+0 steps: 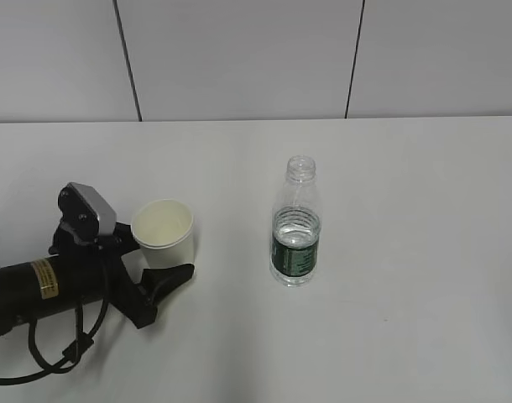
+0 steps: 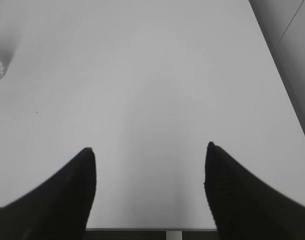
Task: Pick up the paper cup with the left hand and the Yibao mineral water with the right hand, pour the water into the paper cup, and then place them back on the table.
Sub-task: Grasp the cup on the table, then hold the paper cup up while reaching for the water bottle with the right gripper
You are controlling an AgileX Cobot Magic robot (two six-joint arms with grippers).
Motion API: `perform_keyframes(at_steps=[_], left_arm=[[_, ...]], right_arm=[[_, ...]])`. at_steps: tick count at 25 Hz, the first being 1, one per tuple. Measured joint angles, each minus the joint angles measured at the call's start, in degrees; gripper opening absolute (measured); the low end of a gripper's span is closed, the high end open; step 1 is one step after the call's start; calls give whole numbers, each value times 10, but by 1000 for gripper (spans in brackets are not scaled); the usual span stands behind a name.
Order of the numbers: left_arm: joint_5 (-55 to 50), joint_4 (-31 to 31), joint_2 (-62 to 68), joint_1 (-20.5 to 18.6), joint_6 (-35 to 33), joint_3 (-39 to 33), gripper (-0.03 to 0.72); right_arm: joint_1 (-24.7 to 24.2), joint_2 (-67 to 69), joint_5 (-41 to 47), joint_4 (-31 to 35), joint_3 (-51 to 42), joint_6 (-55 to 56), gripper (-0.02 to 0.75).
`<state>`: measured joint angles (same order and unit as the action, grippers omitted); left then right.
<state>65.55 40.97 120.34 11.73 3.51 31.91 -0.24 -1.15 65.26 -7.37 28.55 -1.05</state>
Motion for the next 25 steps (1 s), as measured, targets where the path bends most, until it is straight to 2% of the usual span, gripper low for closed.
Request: perform_keyframes(at_steps=[4,21,25], left_arm=[[0,-10,14,10,0,13,573],[0,-38,17,10,4,13,573],[0,-40,17,10,5,13,534]], right_arm=[[0,0,0,0,0,0,499],[0,0,0,0,0,0,499],[0,0,0,0,0,0,499]])
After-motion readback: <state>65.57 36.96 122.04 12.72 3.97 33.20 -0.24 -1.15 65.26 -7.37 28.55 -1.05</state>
